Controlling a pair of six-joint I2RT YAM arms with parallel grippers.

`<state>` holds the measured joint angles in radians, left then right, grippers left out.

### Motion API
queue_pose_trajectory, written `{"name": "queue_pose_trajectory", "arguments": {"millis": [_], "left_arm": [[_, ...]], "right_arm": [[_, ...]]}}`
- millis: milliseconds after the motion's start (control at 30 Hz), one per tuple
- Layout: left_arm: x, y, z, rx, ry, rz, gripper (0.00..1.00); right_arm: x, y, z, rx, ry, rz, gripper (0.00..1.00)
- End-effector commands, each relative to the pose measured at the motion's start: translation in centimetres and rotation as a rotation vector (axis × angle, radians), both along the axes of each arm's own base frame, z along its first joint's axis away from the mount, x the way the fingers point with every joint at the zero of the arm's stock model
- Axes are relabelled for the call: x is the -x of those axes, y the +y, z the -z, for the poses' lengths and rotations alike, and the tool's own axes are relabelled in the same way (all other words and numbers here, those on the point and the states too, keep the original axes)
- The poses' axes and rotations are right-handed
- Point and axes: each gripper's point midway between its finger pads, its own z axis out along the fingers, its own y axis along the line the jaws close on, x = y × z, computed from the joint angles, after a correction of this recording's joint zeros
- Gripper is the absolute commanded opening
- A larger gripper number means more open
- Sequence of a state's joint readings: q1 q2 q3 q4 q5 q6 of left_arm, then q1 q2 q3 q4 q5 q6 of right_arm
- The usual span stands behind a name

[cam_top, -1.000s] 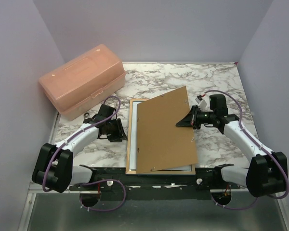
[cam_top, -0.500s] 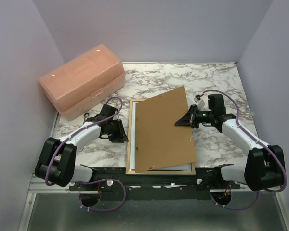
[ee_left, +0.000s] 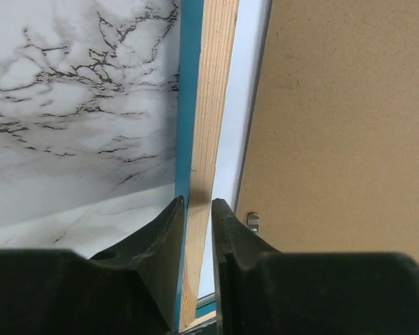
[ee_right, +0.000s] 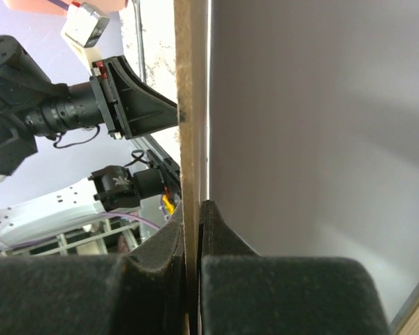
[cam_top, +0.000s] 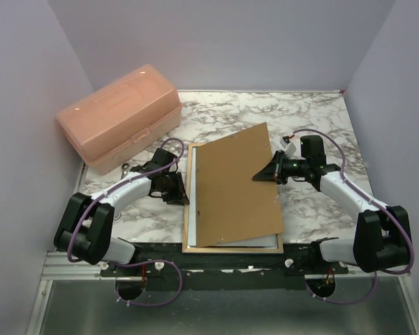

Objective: Put the photo into the frame

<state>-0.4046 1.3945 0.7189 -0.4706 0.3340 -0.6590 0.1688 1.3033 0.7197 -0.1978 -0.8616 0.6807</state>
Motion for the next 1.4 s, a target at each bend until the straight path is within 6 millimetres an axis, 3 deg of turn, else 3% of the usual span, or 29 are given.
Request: {"name": "queue_pose_trajectory", "arguments": {"millis": [0,267,1367], "left_arm": [[-0.4,-0.3,-0.3,-0.014,0.001,0.009,0.21],[-0.4,-0.5,-0.2,-0.034,0.005,0.019,0.17],[-0.4,-1.1,-0.7,-0.04,-0.006,0.038,0.15]], "right_arm": [[-1.2,0.3,-2.2,-0.038,-0.123,-0.013,0.01],[-1.6,0.3,-0.7,-0.033,-0.091,-0.006,0.01],[1.0,-0.3,5.4,-0.001,0.014,0.016,0.01]]}}
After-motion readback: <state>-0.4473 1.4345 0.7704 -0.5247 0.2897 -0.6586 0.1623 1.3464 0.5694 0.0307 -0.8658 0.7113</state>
